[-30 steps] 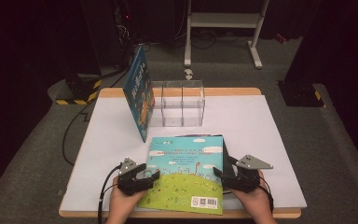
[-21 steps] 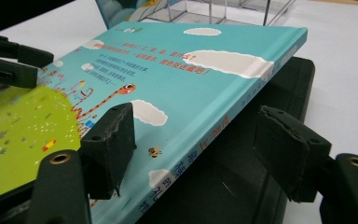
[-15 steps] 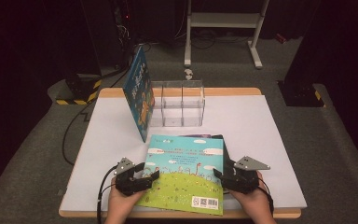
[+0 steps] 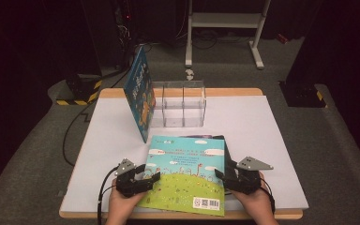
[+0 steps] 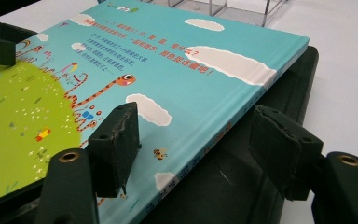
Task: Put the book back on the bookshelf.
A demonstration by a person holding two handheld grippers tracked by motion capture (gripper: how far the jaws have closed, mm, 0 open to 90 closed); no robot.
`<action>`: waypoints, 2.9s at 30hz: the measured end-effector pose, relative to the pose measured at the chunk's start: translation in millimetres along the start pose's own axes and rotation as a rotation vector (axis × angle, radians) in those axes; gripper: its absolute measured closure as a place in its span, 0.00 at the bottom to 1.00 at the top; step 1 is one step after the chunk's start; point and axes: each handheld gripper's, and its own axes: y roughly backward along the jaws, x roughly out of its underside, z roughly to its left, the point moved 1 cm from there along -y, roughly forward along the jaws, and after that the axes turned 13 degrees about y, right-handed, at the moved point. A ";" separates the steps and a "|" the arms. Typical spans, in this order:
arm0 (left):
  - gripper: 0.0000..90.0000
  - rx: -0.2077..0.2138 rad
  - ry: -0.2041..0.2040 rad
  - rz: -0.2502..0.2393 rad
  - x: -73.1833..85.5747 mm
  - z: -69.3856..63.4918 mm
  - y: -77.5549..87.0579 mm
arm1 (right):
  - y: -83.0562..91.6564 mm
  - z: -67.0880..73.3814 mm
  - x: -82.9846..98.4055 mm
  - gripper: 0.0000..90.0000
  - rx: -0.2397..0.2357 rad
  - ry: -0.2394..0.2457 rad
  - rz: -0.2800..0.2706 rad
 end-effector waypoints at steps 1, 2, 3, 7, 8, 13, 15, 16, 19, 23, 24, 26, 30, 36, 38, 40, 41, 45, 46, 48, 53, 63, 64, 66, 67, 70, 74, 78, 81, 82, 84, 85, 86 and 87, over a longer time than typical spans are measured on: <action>0.26 0.000 -0.001 0.002 0.1 -0.4 0.1 | -0.1 -0.5 -0.1 0.36 0.004 0.000 -0.001; 0.26 0.002 -0.001 0.004 0.3 -0.8 0.1 | -0.2 -1.3 -0.2 0.36 0.010 0.002 -0.002; 0.26 0.006 -0.004 0.004 0.4 -1.6 -0.1 | -0.1 -2.0 -0.2 0.36 0.013 0.000 -0.002; 0.27 0.028 -0.022 0.004 1.1 -7.9 -2.3 | 1.7 -10.5 1.8 0.36 0.036 -0.020 0.000; 0.28 0.032 -0.026 0.004 1.1 -9.5 -2.8 | 2.6 -12.7 2.6 0.36 0.044 -0.023 0.001; 0.28 0.070 -0.059 0.010 3.0 -21.2 -9.1 | 7.8 -25.2 8.1 0.36 0.074 -0.057 0.002; 0.28 0.078 -0.064 0.011 3.8 -24.0 -10.6 | 10.0 -30.1 10.5 0.36 0.083 -0.073 0.001; 0.28 0.080 -0.066 0.010 4.0 -25.1 -11.2 | 10.7 -31.6 11.4 0.36 0.085 -0.076 0.001; 0.28 0.088 -0.069 0.009 4.0 -24.4 -11.5 | 12.4 -32.7 13.8 0.36 0.082 -0.096 -0.004; 0.28 0.101 -0.070 0.008 4.5 -22.6 -11.6 | 13.6 -30.2 14.2 0.36 0.074 -0.094 -0.005; 0.28 0.104 -0.070 0.007 4.6 -22.3 -11.7 | 13.9 -29.6 14.4 0.36 0.070 -0.096 -0.006; 0.28 0.109 -0.068 0.005 4.6 -21.5 -11.9 | 14.4 -27.7 14.7 0.36 0.061 -0.094 -0.006; 0.28 0.122 -0.061 0.006 4.5 -19.3 -11.8 | 14.7 -22.3 14.9 0.35 0.036 -0.094 -0.005; 0.28 0.123 -0.063 0.006 3.3 -19.3 -12.4 | 15.5 -14.9 17.0 0.30 0.001 -0.106 0.000; 0.28 0.117 -0.065 0.005 3.0 -19.5 -12.9 | 15.6 -14.3 18.0 0.26 -0.012 -0.117 0.008; 0.28 0.109 -0.062 0.005 2.6 -20.4 -13.8 | 15.9 -14.1 19.3 0.23 -0.018 -0.134 0.005; 0.27 0.107 -0.064 0.005 2.4 -20.7 -14.0 | 15.5 -13.9 19.7 0.21 -0.030 -0.142 0.011; 0.27 0.096 -0.067 0.015 1.3 -21.9 -14.3 | 14.8 -12.6 21.0 0.19 -0.050 -0.151 0.012; 0.27 0.097 -0.065 0.016 1.2 -22.0 -14.4 | 14.9 -12.0 20.9 0.19 -0.051 -0.156 0.014; 0.27 0.093 -0.066 0.019 0.7 -22.5 -14.5 | 14.4 -12.0 21.0 0.18 -0.057 -0.155 0.016; 0.27 0.085 -0.067 0.016 0.1 -24.9 -16.4 | 12.9 -13.4 21.6 0.16 -0.074 -0.168 0.022; 0.25 0.085 -0.065 0.023 0.9 -30.7 -21.1 | 14.0 -17.4 24.8 0.16 -0.089 -0.192 0.015; 0.24 0.090 -0.066 0.022 1.1 -30.2 -21.6 | 14.0 -17.4 24.9 0.16 -0.089 -0.192 0.015; 0.23 0.101 -0.051 0.024 1.2 -27.8 -23.5 | 14.1 -17.2 24.8 0.16 -0.087 -0.192 0.014; 0.22 0.107 -0.040 0.029 0.9 -26.5 -24.4 | 14.1 -17.2 24.9 0.16 -0.090 -0.194 0.014; 0.20 0.111 -0.026 0.034 0.7 -26.2 -25.9 | 13.1 -18.0 25.2 0.16 -0.108 -0.206 0.016; 0.18 0.099 -0.022 0.032 1.1 -28.7 -26.8 | 10.9 -17.4 24.3 0.15 -0.122 -0.209 0.024; 0.18 0.121 0.004 0.043 0.4 -25.6 -28.5 | 11.0 -18.1 24.0 0.16 -0.123 -0.213 0.031; 0.19 0.183 0.050 0.095 1.6 -25.4 -32.5 | 11.6 -18.3 24.0 0.17 -0.125 -0.213 0.037; 0.18 0.178 0.045 0.091 1.6 -26.2 -32.3 | 11.9 -18.2 23.1 0.17 -0.124 -0.213 0.047; 0.18 0.165 0.035 0.097 -0.3 -28.7 -30.7 | 11.8 -17.8 21.8 0.17 -0.123 -0.219 0.063; 0.18 0.162 0.031 0.098 -1.0 -29.4 -30.2 | 11.7 -17.7 21.5 0.17 -0.122 -0.219 0.065; 0.18 0.159 0.024 0.095 -1.3 -30.1 -29.5 | 11.8 -17.6 21.5 0.17 -0.122 -0.220 0.067; 0.19 0.157 0.018 0.096 -1.8 -30.4 -29.0 | 11.8 -17.6 21.4 0.17 -0.121 -0.220 0.069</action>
